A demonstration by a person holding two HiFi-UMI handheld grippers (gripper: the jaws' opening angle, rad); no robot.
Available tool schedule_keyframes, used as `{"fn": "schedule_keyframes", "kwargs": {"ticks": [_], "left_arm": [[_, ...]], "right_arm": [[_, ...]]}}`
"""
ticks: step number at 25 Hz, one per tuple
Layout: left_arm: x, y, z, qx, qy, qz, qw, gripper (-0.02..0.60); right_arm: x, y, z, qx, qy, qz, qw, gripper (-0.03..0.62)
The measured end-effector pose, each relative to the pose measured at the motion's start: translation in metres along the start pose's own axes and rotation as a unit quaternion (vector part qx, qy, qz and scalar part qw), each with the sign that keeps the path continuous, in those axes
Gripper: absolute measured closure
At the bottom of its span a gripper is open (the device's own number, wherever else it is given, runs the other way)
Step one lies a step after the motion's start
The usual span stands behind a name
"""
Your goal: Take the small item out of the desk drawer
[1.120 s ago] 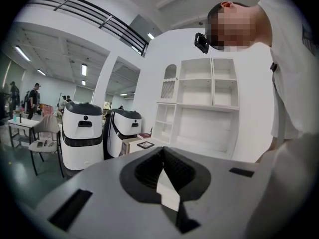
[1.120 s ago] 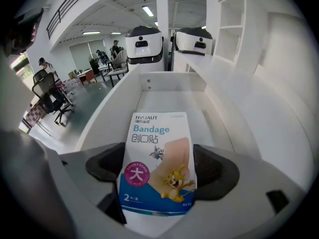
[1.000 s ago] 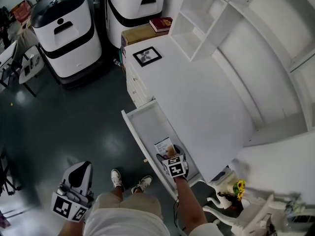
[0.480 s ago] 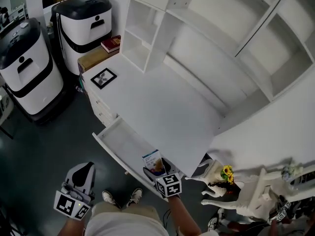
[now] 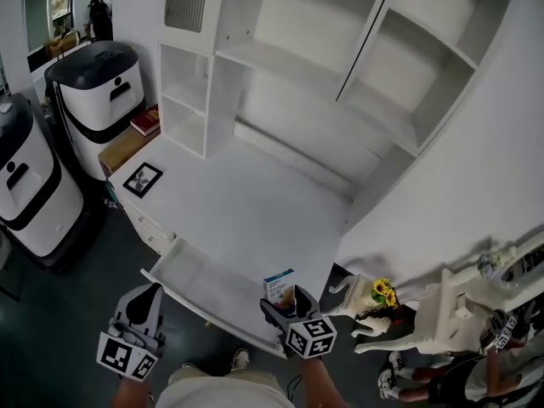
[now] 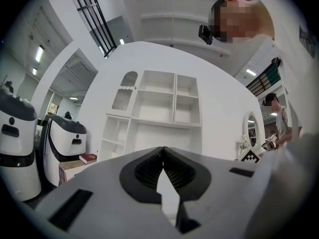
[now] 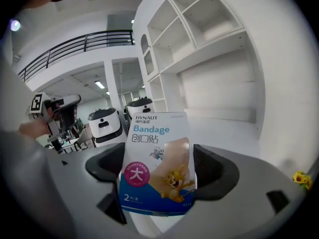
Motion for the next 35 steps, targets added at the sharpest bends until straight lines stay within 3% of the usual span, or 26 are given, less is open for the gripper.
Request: {"fn": "schedule_keyframes", "kwargs": {"ticks": [6,18,29,35], "left_arm": [[-0.008,0.013,-0.008,-0.013,-0.004,-0.013,0.9998,0.566],[0.001,0.034,-0.014,-0.033,0.029,-0.04,0.9982,0.566],[0.014,0.045,-0.021,-0.044,0.062,-0.052,0.9957,0.566],[0.02,0.041,-0.024,-0.045,0.071,-0.045,0.9955,0.566]], "right_arm": [[0.038,0.036,-0.011,-0.006,-0.022,-0.075,0.997,0.151],[0.111,0.103,-0.022,0.021,-0.044,-0.195,0.979,0.151],[0.157,0.124,-0.025,0.053,-0.063,-0.249,0.965,0.151],[0.162,0.123,-0.023,0.045,-0.055,-0.261,0.963,0.151]]}}
Point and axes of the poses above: the fingertips, and each gripper's own axes: x backward along the fingers, z to its left, y out of its top, the point moved 9 cm from there along x, backward along the fingers, and after that the axes turned 5 degrees about x, right-handed, at the moved point
